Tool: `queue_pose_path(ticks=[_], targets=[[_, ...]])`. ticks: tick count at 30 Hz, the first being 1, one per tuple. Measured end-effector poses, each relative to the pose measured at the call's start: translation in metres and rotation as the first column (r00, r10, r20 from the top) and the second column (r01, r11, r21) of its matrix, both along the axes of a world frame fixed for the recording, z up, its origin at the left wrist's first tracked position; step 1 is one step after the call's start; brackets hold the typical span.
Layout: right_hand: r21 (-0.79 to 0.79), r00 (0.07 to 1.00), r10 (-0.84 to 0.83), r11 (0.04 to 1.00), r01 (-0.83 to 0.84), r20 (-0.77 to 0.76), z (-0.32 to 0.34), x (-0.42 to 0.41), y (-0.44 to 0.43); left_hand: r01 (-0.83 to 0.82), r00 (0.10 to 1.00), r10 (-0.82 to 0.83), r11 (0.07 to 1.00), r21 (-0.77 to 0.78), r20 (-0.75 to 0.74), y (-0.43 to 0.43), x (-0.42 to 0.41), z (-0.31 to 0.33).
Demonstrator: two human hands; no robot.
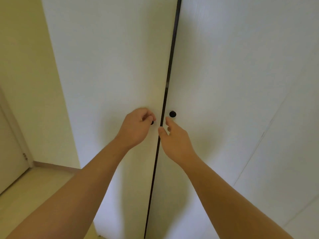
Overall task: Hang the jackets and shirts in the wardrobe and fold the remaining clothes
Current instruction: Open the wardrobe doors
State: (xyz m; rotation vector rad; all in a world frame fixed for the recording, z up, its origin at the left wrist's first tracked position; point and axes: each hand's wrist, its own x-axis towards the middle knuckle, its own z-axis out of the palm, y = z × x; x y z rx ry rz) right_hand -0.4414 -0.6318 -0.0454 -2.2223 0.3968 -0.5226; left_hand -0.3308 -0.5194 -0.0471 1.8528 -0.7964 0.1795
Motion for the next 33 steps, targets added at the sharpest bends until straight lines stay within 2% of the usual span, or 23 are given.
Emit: queue_pose_path(ticks=[5,11,17,26,33], targets=[[0.169,0.991,0.090,0.980,-0.106,0.097,0.007,0.010,0.020,-0.059,0.997,0.052,0.988,-0.144,-0.052,0.036,-0.030,-0.009],[0.355,0.984,0.113,0.922,-0.154,0.135,0.005,0.002,0.041,-0.002,0.962,-0.064,0.971,-0.240,-0.265,0.070,-0.042,-0.004],[0.324,0.966,0.211,0.913,-0.249,0.149,0.002,-0.016,0.064,-0.157,0.922,0.001,0.915,-0.371,-0.387,0.097,-0.062,-0.009],[0.197,0.912,0.398,0.891,-0.410,0.101,0.010,-0.021,0.107,-0.308,0.917,0.175,0.880,-0.360,-0.357,0.158,-0.089,-0.012],[0.226,0.803,0.589,0.773,-0.593,0.093,0.026,-0.008,0.146,-0.367,0.907,0.256,0.871,-0.328,-0.335,0.209,-0.094,0.000]])
